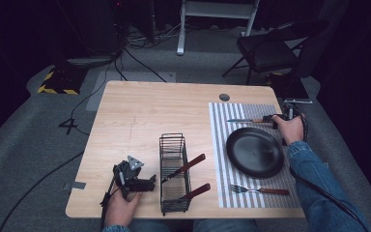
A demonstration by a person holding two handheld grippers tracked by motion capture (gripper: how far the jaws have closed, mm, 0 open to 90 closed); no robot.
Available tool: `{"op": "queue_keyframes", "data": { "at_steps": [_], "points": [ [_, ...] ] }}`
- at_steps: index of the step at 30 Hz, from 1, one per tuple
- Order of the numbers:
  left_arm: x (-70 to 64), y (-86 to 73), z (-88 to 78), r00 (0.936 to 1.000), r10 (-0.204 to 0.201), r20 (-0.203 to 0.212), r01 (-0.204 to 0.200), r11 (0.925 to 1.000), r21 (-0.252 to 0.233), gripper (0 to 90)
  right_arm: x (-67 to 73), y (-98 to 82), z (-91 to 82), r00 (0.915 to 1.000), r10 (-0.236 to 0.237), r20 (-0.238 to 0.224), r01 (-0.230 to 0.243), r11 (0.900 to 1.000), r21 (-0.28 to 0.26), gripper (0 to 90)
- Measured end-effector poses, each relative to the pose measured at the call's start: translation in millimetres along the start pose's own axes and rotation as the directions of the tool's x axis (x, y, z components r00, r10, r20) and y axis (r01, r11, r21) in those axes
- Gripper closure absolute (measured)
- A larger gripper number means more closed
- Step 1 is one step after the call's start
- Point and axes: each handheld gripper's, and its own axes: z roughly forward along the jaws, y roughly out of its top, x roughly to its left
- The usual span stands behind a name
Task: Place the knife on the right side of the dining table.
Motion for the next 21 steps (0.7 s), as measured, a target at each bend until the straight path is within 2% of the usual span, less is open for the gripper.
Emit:
{"op": "queue_keyframes", "data": {
  "at_steps": [9, 21],
  "points": [
    [0.0, 0.0, 0.0, 1.0, 0.0, 0.0, 0.0, 1.0, 0.0, 0.4, -0.6, -1.3, 1.4, 0.9998, -0.006, 0.02, 0.006, 1.0, 0.006, 37.0],
    [0.0, 0.0, 0.0, 1.0, 0.0, 0.0, 0.0, 1.0, 0.0, 0.4, -0.5, -1.7, 0.5, 0.9956, -0.051, 0.079, 0.051, 0.999, 0.008, 40.3]
  ]
}}
